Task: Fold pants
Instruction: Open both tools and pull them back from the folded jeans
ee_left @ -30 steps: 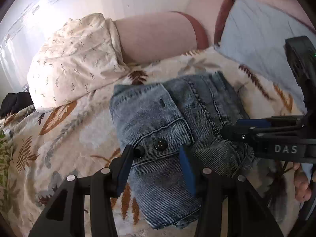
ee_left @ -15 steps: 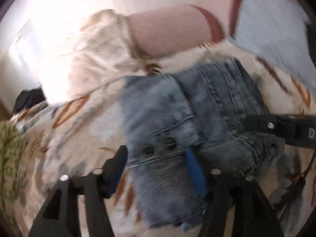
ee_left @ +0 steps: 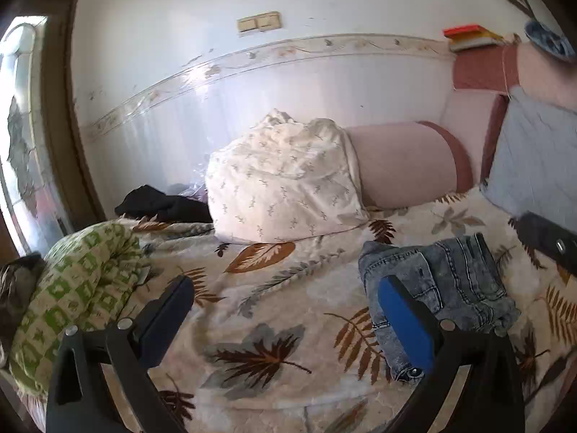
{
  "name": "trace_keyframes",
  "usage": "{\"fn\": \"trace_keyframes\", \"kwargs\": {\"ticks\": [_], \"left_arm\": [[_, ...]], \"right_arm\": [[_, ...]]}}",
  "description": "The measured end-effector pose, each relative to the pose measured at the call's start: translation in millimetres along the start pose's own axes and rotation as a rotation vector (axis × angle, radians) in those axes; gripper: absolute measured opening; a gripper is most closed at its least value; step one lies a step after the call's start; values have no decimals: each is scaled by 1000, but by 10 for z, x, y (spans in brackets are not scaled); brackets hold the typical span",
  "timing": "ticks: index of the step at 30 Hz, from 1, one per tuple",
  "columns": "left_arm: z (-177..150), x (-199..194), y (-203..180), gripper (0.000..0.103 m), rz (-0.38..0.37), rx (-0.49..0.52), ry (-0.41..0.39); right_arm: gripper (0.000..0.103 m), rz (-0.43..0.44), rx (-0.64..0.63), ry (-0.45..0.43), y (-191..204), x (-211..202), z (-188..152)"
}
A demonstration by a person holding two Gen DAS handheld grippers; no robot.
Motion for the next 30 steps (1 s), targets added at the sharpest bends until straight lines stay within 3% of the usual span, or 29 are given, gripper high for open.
{"fn": "trace_keyframes", "kwargs": {"ticks": [7, 15, 20, 26, 30], "left_arm": [[9, -184, 83, 103, -6, -28, -30], [57, -442, 233, 103, -1, -90, -85], [-3, -478, 275, 103, 6, -119, -78], [-71, -499, 224, 103, 14, -89, -83], [-107, -457, 212, 103, 3, -98, -66]], "right_arm": [[87, -60, -61, -96, 239, -353, -128], [91, -214, -120, -216, 65, -790, -85], [94, -304, -108, -286, -129, -999, -74], [102, -309, -155, -364, -50, -1068, -146], [103, -317, -262, -341, 83, -987, -225]]}}
Point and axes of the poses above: each gripper's, at about its wrist camera, not at the fingertips, and x roughly the way its jaws point, y to its left, z to its top, the point moved 7 cm from there along x, roughly the way its jaws point, and after that the axes turned 6 degrees about -z, right-handed, at the moved point
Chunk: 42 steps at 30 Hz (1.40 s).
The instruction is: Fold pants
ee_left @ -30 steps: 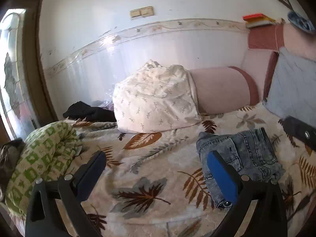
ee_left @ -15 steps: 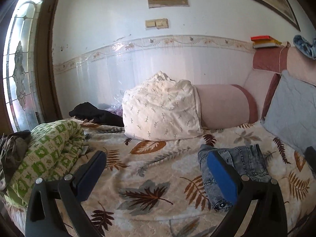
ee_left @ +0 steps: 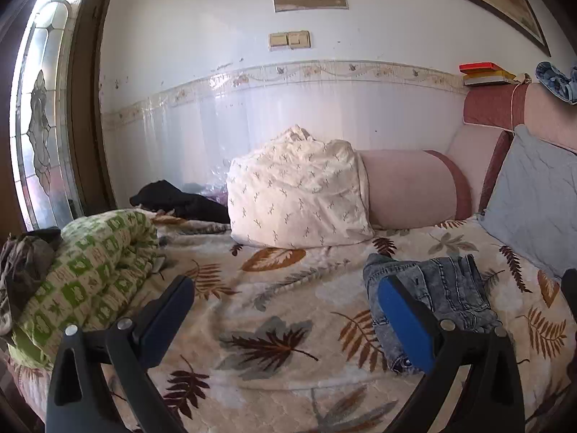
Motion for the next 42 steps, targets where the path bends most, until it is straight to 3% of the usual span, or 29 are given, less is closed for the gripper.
{"fn": "trace_keyframes", "kwargs": {"ticks": [13, 17, 22, 25, 30, 37, 40, 42], "left_arm": [[-142, 95, -2, 103, 4, 26, 37], [-341, 366, 86, 103, 2, 35, 112], [-529, 761, 62, 103, -137, -52, 260], [-579, 978, -61, 103, -246, -106, 326], [-663, 1442, -347, 103, -344, -82, 403], [-858, 1917, -721, 103, -466, -92, 543], [-1025, 1958, -779, 103, -458, -64, 617], [-1071, 1927, -758, 103, -447, -60, 637]], "right_arm": [[103, -60, -34, 53, 57, 206, -140], [103, -78, -23, 156, -68, 378, -287], [103, -46, 115, 370, -425, 817, -525], [103, 33, 222, 489, -608, 1139, -637], [103, 138, 419, 649, -884, 1645, -858], [103, 169, 412, 773, -950, 2103, -1091], [103, 141, 459, 798, -1001, 2234, -1180], [103, 176, 496, 795, -964, 2237, -1160]]}}
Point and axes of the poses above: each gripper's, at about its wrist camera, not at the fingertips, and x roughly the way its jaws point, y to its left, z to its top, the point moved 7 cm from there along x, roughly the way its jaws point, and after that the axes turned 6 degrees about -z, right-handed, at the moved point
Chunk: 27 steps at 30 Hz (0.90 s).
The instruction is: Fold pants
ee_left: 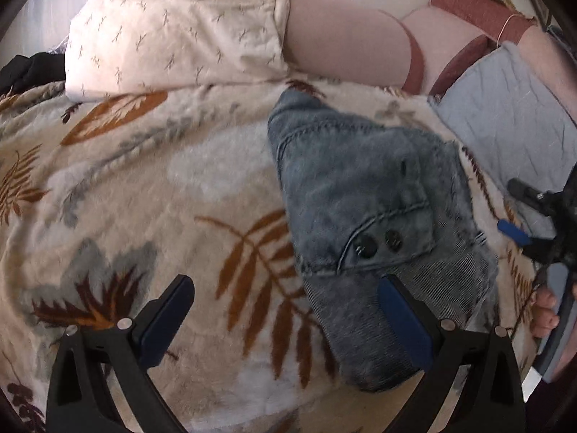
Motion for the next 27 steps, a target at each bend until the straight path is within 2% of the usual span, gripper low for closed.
{"fn": "trace_keyframes", "kwargs": {"ticks": [2, 5, 8, 12, 13, 17, 19, 22, 24, 27], "left_arm": [[-31, -57, 16, 103, 2, -8, 0], [-132, -123, 13, 103, 60, 29, 2], [-224, -104, -44, 103, 161, 116, -19], [-261, -50, -142, 103, 297, 271, -44], [-244, -58, -138, 103, 307, 282, -46], [-140, -193, -97, 103, 254, 241, -36], [-23, -364, -104, 103, 204, 216, -98], [210, -542, -136, 103, 67, 153, -182], [277, -485, -140, 103, -2, 123, -158], [218, -191, -77, 103, -58, 67, -68]], "right_arm": [[103, 5, -73, 8, 141, -32, -46], [103, -41, -188, 4, 294, -37, -127], [103, -44, -204, 55, 345, 46, -255], [103, -74, -212, 56, 353, 94, -315], [103, -86, -210, 63, 340, 115, -339], [103, -109, -204, 72, 287, 133, -350], [103, -96, -175, 51, 252, 93, -293], [103, -48, -89, 43, 127, 59, -184], [103, -22, -24, 64, 11, 98, -142], [103, 31, 68, 113, -109, 185, -130]]}}
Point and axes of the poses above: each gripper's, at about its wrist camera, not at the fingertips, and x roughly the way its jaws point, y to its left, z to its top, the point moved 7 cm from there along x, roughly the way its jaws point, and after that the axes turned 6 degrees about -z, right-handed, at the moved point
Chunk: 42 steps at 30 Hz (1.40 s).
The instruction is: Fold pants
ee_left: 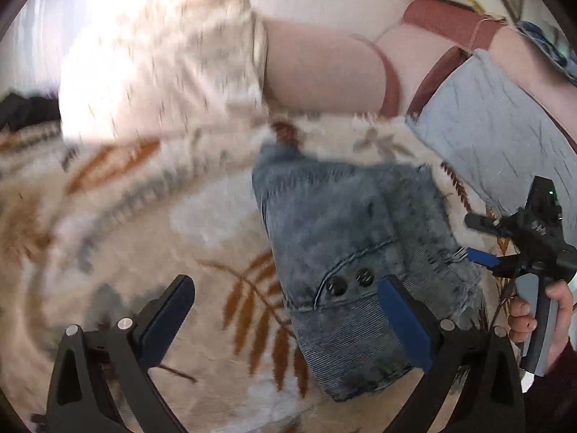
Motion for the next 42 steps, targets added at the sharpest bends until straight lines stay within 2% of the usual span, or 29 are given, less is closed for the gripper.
{"fn": "trace_keyframes", "kwargs": {"ticks": [2, 5, 10, 14, 21, 26, 30, 34, 42], "left_arm": [[-80, 154, 7, 103, -62, -53, 54], [-115, 263, -53, 103, -148, -98, 91], [-128, 355, -177, 103, -203, -94, 118], [-165, 492, -185, 103, -230, -127, 155], [-175, 500, -204, 103, -250, -143, 152], [-174, 512, -220, 101, -263, -153, 147], [-181, 496, -259, 92, -296, -161, 144], [-179, 496, -268, 89, -287, -153, 137], [-183, 470, -210, 72, -262, -162, 128]], "right_arm": [[103, 43, 40, 31, -26, 59, 5], [103, 29, 42, 51, -18, 153, 12], [103, 6, 4, 70, 62, 253, 6], [103, 9, -14, 77, 102, 301, 1], [103, 89, -16, 118, 210, 403, -33], [98, 90, -71, 149, 316, 464, -118], [98, 103, -66, 154, 346, 469, -136], [95, 122, -68, 164, 383, 472, -160], [95, 60, -127, 171, 462, 559, -227]]}}
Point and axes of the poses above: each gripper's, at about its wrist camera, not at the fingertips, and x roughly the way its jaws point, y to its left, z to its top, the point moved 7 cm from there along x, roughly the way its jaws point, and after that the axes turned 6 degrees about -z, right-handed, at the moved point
